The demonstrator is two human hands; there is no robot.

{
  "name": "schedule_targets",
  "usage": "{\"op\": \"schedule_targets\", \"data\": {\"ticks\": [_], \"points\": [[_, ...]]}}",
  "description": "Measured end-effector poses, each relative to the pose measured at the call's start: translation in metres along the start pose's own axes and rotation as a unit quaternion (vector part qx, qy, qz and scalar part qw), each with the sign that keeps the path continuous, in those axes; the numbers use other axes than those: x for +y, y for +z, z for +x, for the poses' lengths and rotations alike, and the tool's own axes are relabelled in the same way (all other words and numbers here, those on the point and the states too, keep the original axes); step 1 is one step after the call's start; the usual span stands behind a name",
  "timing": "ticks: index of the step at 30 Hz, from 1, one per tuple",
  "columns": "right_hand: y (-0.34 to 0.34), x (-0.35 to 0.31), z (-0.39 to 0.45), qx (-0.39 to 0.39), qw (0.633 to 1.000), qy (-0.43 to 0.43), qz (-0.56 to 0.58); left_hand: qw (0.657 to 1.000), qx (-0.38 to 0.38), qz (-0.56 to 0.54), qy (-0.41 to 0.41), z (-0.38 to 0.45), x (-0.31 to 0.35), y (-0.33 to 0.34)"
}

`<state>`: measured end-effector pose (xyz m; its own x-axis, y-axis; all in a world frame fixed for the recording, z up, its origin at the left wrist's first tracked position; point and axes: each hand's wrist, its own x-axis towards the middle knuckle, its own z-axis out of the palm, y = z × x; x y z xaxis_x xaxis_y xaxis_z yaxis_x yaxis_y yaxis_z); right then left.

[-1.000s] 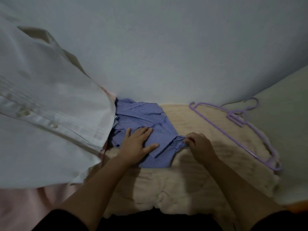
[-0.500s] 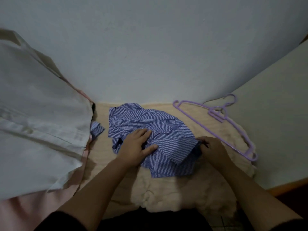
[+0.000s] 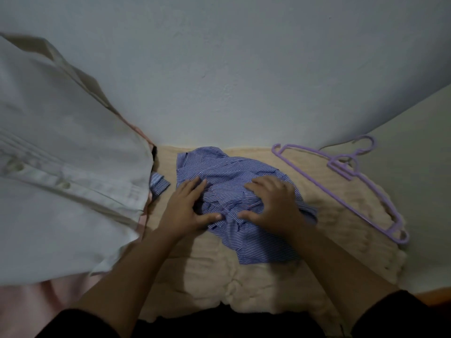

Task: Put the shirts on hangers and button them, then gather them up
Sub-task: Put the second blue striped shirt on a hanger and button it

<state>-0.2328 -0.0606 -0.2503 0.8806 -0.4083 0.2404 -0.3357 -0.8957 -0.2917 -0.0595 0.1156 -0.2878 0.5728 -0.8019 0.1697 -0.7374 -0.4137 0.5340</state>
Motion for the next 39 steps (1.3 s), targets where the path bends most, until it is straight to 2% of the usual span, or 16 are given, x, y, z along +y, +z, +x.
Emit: {"op": "schedule_targets", "data": {"ticks": [2, 4, 6, 8, 13, 16, 18, 20, 23, 26, 28, 34, 37, 39], "points": [[0.004, 0.006, 0.005, 0.023, 0.996, -0.013, -0.087, 1.000, -0.008, 0.011, 0.013, -0.004, -0.010, -0.008], [0.005, 0.014, 0.011, 0.092, 0.980, 0.099, -0.145, 1.000, -0.011, 0.027, 0.010, -0.007, -0.021, -0.016], [0.003, 0.016, 0.014, 0.151, 0.959, 0.195, -0.141, 0.999, -0.014, 0.034, -0.001, -0.010, -0.031, -0.022], [0.005, 0.009, 0.014, 0.178, 0.956, 0.179, -0.150, 0.999, -0.016, 0.029, 0.003, -0.011, -0.039, -0.025], [0.013, -0.030, 0.012, 0.141, 0.986, 0.043, -0.078, 0.999, -0.018, 0.017, 0.041, -0.018, -0.051, -0.030], [0.026, -0.053, 0.013, 0.116, 0.991, -0.059, -0.019, 0.998, -0.010, 0.019, 0.056, -0.020, -0.046, -0.034], [0.037, -0.064, 0.016, 0.075, 0.989, -0.125, -0.011, 0.997, -0.005, 0.023, 0.070, -0.020, -0.040, -0.035], [0.044, -0.075, 0.020, 0.012, 0.989, -0.148, -0.012, 0.999, -0.007, 0.006, 0.049, -0.017, -0.033, -0.040], [0.041, -0.087, 0.028, -0.082, 0.989, -0.121, 0.008, 0.998, -0.026, 0.014, 0.061, -0.009, -0.037, -0.042], [0.027, -0.093, 0.038, -0.126, 0.988, -0.088, 0.013, 0.997, -0.046, -0.057, 0.022, -0.001, -0.027, -0.058], [0.006, -0.095, 0.044, -0.123, 0.989, -0.071, 0.042, 0.997, -0.044, -0.061, 0.035, 0.007, -0.012, -0.077], [-0.092, -0.098, 0.056, -0.112, 0.982, -0.036, 0.147, 0.992, -0.104, -0.001, 0.071, 0.030, 0.052, -0.145], [-0.150, -0.098, 0.052, -0.074, 0.973, -0.016, 0.217, 0.988, -0.110, 0.044, 0.094, 0.039, 0.087, -0.175], [-0.185, -0.095, 0.045, -0.040, 0.970, -0.009, 0.238, 0.988, -0.108, 0.033, 0.105, 0.040, 0.109, -0.193]]}}
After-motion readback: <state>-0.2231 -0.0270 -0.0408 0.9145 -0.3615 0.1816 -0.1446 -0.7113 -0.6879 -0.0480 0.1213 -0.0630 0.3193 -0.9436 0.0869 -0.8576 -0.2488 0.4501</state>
